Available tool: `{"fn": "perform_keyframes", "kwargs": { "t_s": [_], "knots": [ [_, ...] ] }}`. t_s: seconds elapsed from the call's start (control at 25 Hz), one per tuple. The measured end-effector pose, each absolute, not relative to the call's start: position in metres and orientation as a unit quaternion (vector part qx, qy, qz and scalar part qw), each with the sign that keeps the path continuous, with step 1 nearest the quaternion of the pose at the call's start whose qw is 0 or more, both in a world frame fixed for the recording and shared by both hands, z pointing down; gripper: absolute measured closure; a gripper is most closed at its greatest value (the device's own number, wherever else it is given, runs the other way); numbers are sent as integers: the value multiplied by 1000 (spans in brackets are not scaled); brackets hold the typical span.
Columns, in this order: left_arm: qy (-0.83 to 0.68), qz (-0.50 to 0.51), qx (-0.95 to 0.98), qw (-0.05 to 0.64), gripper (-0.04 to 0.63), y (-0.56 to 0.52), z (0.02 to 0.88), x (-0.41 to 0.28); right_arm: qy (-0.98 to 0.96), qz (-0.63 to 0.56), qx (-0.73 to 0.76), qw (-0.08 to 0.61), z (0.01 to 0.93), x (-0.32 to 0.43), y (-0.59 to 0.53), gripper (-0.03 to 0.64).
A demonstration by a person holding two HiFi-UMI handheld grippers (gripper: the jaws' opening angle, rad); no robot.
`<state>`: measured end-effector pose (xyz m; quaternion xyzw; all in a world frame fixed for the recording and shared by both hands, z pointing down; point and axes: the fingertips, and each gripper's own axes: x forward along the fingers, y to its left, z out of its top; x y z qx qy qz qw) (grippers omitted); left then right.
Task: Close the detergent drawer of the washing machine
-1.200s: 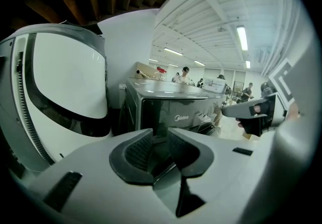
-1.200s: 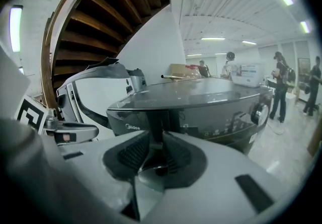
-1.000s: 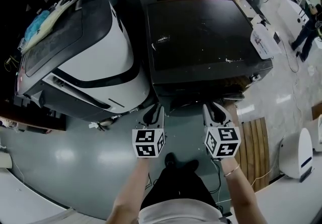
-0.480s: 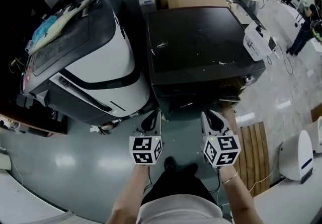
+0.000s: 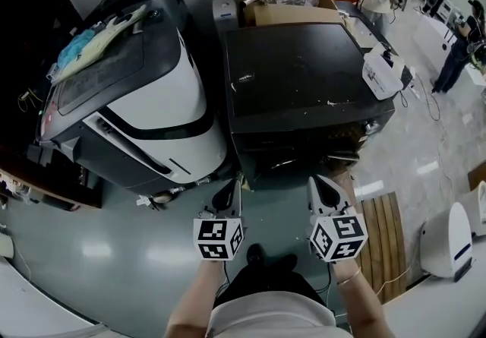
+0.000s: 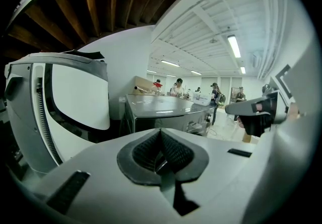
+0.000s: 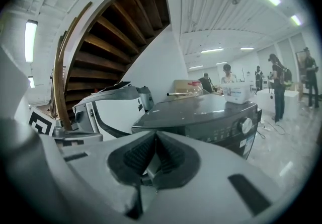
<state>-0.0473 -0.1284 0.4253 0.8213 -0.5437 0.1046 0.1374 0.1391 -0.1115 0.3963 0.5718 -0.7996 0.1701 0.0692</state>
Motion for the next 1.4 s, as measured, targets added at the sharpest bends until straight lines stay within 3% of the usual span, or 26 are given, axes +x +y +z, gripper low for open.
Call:
{"fn": "perform_keyframes", "kwargs": {
  "t_s": [1.4],
  "knots": [
    [-546,78,820,156,600,-125,422,-62,-813,149,556,87,393,126,-106,615]
  ]
}}
